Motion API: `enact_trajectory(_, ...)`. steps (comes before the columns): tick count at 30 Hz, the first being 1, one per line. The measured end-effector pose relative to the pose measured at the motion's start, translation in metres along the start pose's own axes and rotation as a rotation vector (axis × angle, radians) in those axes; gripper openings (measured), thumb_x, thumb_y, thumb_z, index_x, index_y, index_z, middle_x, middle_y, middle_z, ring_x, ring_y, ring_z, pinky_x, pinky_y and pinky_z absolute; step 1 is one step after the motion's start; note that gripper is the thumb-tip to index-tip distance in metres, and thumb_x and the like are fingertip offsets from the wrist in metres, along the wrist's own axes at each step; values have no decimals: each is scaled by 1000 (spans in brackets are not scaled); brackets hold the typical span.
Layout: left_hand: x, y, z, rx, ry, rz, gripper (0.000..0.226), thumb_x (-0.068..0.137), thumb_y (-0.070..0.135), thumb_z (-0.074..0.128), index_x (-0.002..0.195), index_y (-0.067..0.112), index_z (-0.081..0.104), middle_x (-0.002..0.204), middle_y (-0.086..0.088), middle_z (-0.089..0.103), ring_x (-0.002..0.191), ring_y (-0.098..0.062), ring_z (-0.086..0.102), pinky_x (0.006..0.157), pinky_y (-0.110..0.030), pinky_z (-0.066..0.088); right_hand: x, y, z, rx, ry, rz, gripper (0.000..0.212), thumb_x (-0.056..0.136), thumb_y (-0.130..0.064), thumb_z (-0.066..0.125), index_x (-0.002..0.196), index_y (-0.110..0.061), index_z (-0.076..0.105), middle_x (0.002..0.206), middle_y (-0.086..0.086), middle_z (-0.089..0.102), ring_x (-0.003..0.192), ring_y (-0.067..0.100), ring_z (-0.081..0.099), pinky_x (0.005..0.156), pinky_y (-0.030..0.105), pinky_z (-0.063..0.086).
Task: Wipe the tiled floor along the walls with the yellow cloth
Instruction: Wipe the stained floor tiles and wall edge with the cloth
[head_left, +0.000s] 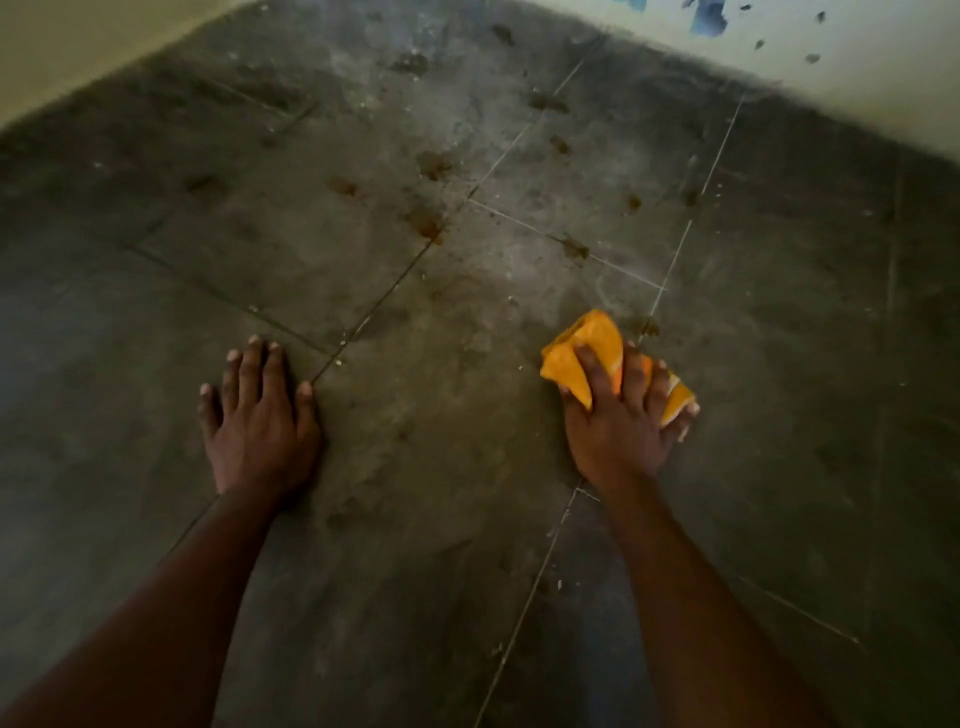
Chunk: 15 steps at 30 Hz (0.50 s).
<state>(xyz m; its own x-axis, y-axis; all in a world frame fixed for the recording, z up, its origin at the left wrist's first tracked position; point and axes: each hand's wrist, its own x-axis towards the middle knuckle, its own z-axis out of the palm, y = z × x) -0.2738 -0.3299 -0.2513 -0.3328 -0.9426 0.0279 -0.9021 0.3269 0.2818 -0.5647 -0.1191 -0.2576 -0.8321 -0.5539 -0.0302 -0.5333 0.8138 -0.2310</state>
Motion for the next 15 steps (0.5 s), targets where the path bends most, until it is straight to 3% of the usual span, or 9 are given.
enact_trajectory(5, 2, 2, -2, -16, 16, 6, 75, 98, 56, 20, 163, 18, 27, 174, -3, 17, 162, -23, 8, 129, -53, 3, 37, -35, 0, 5, -66, 43, 64, 95, -71, 39, 153, -66, 10, 174, -11, 2, 159, 32, -9, 117, 75, -8)
enact_trajectory(11, 2, 3, -2, -21, 42, 15, 71, 99, 53, 25, 158, 16, 34, 171, -6, 25, 160, -28, 16, 128, -57, 9, -1, 15, -7, -87, -73, -296, 63, 92, -74, 27, 152, -69, 7, 174, -11, 5, 160, 31, 3, 122, 68, 0)
enact_trajectory(15, 6, 1, -2, -18, 27, 27, 71, 99, 53, 25, 159, 15, 33, 171, -7, 24, 161, -27, 15, 128, -56, 8, 50, 33, -13, -26, -63, 19, 67, 88, -77, 20, 153, -65, 13, 174, -5, 8, 160, 32, 3, 120, 73, 5)
